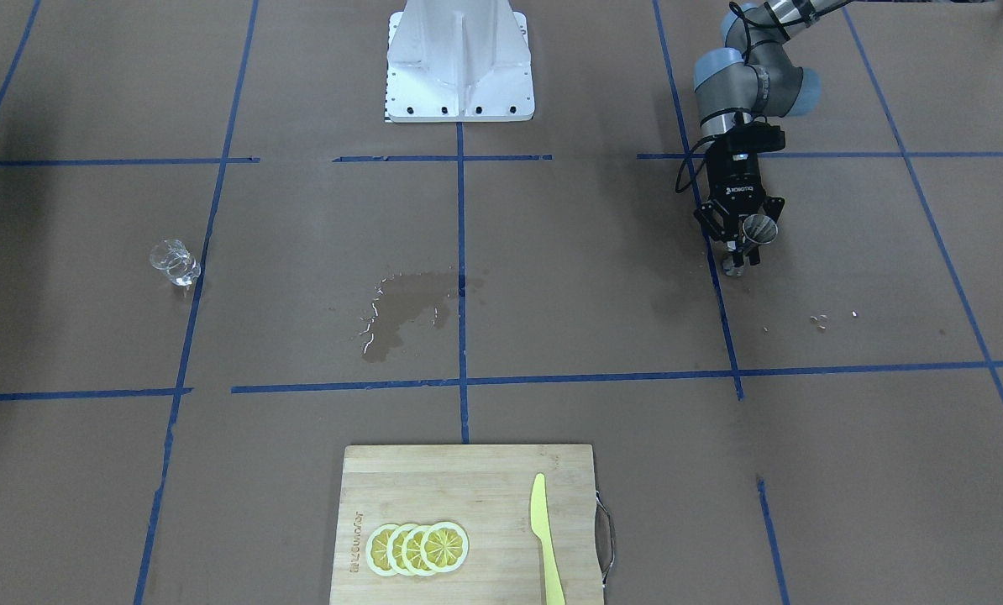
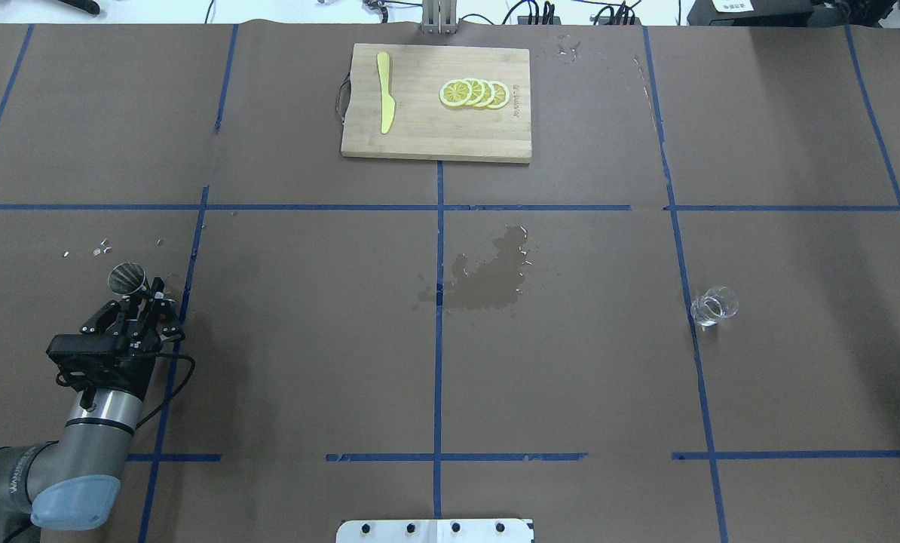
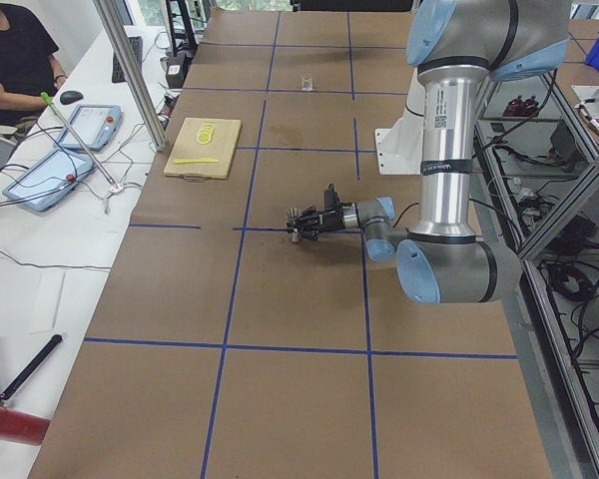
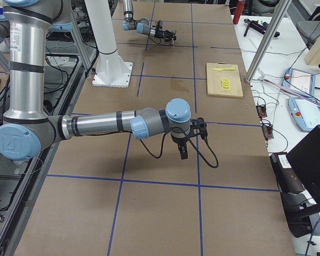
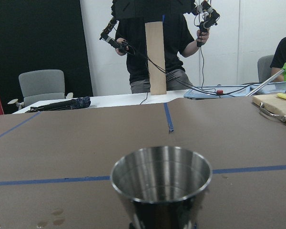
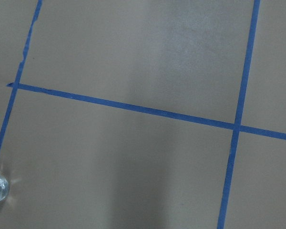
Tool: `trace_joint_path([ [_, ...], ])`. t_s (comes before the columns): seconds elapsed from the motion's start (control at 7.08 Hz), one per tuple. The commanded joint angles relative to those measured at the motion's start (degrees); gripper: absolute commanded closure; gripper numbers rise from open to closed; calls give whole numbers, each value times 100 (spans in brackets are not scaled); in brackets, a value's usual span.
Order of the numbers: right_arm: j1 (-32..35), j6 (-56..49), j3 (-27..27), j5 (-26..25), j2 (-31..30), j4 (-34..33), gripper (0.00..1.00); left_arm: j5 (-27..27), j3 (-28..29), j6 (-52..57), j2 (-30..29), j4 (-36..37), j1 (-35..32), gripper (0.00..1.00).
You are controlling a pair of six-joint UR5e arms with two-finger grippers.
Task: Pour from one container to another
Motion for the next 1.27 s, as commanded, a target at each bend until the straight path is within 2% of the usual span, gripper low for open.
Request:
trace_joint_path([
  [0.0,0,1,21,0,27,0,0,-2,-5,558,-3,-575,-37,100],
  [0.14,-43,219,91,8,88,9,0,-2,-22,524,-47,-699,-37,100],
  [0.28,-331,656,91,8,149,313,0,-72,-31,585,-221,-1014,-37,100],
  [0.42,-543,1191,74,-9,141,1082,0,-185,-49,847,-284,-1095,-28,100],
  [0.57,-858,2241,91,-261,141,1908,0,-187,-40,893,-433,-1148,-28,100],
  [0.71,-1575,3078,91,-1404,45,3230,0,-187,-40,1041,-486,-1140,-28,100],
  [0.85,-2339,4130,109,-2294,-165,4139,0,-187,-40,1112,-496,-1149,-37,100],
  [0.99,-2808,4828,387,-2668,-201,4279,0,-187,-57,1122,-504,-1149,-37,100],
  [1.13,-3482,5209,895,-3534,-585,4280,1,-204,-58,1130,-531,-1149,-37,100],
])
